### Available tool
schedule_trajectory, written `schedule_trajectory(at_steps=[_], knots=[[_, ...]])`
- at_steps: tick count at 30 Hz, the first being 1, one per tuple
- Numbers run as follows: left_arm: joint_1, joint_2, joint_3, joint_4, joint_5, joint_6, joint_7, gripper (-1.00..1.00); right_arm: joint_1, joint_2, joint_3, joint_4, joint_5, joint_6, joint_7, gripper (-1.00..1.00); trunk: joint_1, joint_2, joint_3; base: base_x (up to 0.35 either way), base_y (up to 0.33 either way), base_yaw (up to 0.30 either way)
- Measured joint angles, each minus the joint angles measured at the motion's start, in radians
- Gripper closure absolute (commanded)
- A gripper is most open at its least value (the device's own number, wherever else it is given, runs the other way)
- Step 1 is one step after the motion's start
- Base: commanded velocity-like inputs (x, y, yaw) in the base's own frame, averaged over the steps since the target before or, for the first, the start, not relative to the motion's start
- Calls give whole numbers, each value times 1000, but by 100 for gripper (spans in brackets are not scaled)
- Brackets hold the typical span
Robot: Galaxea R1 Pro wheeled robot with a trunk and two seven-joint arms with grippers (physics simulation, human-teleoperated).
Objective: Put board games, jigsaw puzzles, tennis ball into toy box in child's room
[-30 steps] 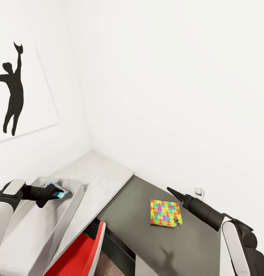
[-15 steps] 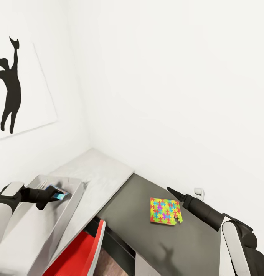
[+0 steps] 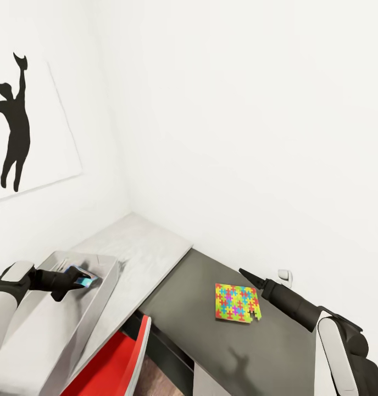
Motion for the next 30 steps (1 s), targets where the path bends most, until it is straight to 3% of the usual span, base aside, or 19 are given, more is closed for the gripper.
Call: schedule_trajectory(at_steps=[2,3,18,26,30], knots=[[0,1,0,0,0,0,0,100,0,0,0,0,-1,0,0,-100,0,0,0,0,0,0],[0,2,0,0,0,0,0,-100,-1,0,0,0,-1,0,0,-100,0,0,0,0,0,0],[0,16,0,0,-3,3,-2,-100,0,0,1,0,-1,0,0,-100,0,0,0,0,0,0],[0,65,0,-1,-1,15,-15,-100,0,0,0,0,-1,0,1,-100,0,0,0,0,0,0],[1,105,-2,-2,1,14,-67,-100,0,0,0,0,-1,0,7,-100,0,0,2,0,0,-58]])
